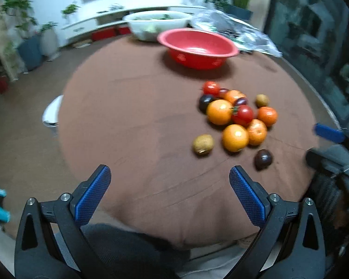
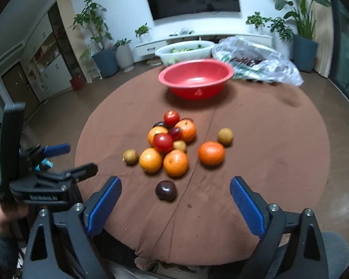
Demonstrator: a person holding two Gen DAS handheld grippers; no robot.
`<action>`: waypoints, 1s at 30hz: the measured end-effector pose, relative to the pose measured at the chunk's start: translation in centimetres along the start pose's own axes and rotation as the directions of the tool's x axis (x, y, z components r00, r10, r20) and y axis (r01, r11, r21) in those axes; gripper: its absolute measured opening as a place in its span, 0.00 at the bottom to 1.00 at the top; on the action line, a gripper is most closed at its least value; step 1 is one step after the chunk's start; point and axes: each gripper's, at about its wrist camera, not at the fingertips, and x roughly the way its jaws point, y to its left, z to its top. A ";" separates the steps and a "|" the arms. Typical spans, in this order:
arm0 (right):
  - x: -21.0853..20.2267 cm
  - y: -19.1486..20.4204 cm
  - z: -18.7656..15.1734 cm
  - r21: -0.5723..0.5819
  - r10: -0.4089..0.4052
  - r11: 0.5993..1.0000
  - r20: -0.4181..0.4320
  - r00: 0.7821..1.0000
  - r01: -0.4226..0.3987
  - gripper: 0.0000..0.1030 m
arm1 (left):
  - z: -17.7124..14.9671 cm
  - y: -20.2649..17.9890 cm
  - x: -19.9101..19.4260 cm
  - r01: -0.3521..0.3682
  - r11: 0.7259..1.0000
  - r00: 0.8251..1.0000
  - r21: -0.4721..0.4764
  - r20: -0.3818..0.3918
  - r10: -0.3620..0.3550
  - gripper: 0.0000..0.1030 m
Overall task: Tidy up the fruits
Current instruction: 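Grasp the small brown fruit with the left tool while the right tool grasps the dark plum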
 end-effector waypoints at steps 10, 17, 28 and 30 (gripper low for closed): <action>2.1 -1.4 -0.2 -0.003 -0.019 1.000 -0.101 0.995 0.019 0.65 | 2.7 -1.4 6.2 0.172 0.966 0.980 0.195 -0.130 -0.149 0.64; 3.5 -1.1 -0.4 -0.028 -0.004 1.000 -0.154 0.988 -0.001 0.59 | 3.4 -1.5 8.4 0.239 0.951 0.963 0.197 -0.171 -0.207 0.34; 5.1 -0.3 -0.7 -0.054 0.016 0.998 -0.203 0.979 -0.028 0.53 | 3.6 -2.4 8.4 0.242 0.942 0.966 0.231 -0.154 -0.210 0.28; 5.5 -0.1 -0.9 -0.056 0.017 0.998 -0.219 0.976 -0.030 0.50 | 3.5 -2.5 8.3 0.252 0.940 0.963 0.231 -0.154 -0.220 0.24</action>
